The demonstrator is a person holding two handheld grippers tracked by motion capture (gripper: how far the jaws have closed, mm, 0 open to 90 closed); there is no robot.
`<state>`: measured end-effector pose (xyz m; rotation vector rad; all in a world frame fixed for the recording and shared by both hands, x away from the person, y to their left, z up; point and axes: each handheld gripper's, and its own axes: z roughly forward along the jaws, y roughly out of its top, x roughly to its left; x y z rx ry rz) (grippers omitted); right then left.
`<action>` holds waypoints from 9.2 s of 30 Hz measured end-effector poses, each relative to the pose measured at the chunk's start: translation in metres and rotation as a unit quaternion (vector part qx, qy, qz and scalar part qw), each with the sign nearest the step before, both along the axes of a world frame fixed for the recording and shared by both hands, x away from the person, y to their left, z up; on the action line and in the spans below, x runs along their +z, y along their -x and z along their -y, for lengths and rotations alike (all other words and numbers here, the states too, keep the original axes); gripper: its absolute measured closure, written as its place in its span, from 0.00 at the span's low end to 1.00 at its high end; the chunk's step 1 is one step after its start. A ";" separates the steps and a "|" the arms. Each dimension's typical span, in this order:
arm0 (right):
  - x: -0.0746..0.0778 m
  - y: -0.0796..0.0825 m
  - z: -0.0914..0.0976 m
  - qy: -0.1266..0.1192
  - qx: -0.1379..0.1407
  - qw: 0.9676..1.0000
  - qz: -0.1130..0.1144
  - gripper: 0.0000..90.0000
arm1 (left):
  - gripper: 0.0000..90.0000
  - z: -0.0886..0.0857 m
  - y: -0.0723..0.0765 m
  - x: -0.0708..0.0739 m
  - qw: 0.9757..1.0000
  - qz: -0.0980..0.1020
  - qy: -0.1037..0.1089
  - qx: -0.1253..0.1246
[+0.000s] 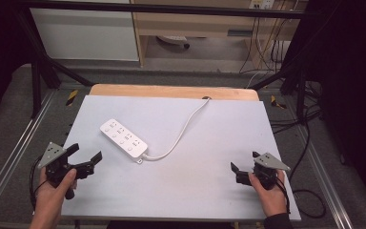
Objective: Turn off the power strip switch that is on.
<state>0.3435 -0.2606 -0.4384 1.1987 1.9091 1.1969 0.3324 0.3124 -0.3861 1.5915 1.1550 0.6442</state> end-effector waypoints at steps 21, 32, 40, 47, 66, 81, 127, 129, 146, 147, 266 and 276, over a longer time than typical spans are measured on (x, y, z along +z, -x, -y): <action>0.000 -0.003 0.004 0.000 -0.004 1.000 -0.007 0.06 | 0.05 0.042 -0.059 0.044 0.998 0.026 0.004 -0.061; -0.003 -0.003 0.000 0.003 -0.007 1.000 -0.016 0.05 | 0.06 0.050 -0.084 0.043 0.997 0.027 0.041 -0.056; -0.002 -0.004 0.001 -0.001 -0.006 1.000 -0.015 0.05 | 0.08 0.052 -0.088 0.023 0.999 0.005 0.013 -0.041; -0.001 -0.004 0.002 -0.018 -0.001 1.000 -0.017 0.04 | 0.08 0.055 -0.085 0.015 0.999 0.001 0.009 -0.040; 0.001 0.000 0.003 -0.022 0.005 1.000 -0.015 0.03 | 0.23 0.055 -0.090 0.007 0.999 -0.014 -0.021 -0.030; 0.001 0.000 0.002 -0.018 0.008 1.000 -0.019 0.03 | 0.39 0.054 -0.093 0.000 0.999 -0.025 -0.029 -0.019; 0.003 0.000 -0.001 -0.016 0.023 0.999 -0.033 0.06 | 1.00 0.045 -0.100 -0.035 0.996 -0.065 -0.050 -0.045; 0.004 0.000 -0.002 -0.015 0.025 0.999 -0.035 0.06 | 1.00 0.046 -0.100 -0.035 0.995 -0.065 -0.054 -0.046; 0.003 -0.001 -0.004 -0.015 0.033 0.998 -0.047 0.06 | 1.00 0.049 -0.103 -0.044 0.993 -0.083 -0.064 -0.061; 0.004 -0.001 -0.005 -0.016 0.033 0.998 -0.047 0.06 | 1.00 0.048 -0.103 -0.045 0.993 -0.083 -0.062 -0.061; -0.001 -0.003 -0.003 -0.011 0.018 0.997 -0.072 0.03 | 1.00 0.046 -0.105 -0.054 0.991 -0.096 -0.068 -0.070; -0.002 -0.003 -0.003 -0.010 0.019 0.997 -0.073 0.03 | 1.00 0.049 -0.105 -0.053 0.990 -0.096 -0.081 -0.064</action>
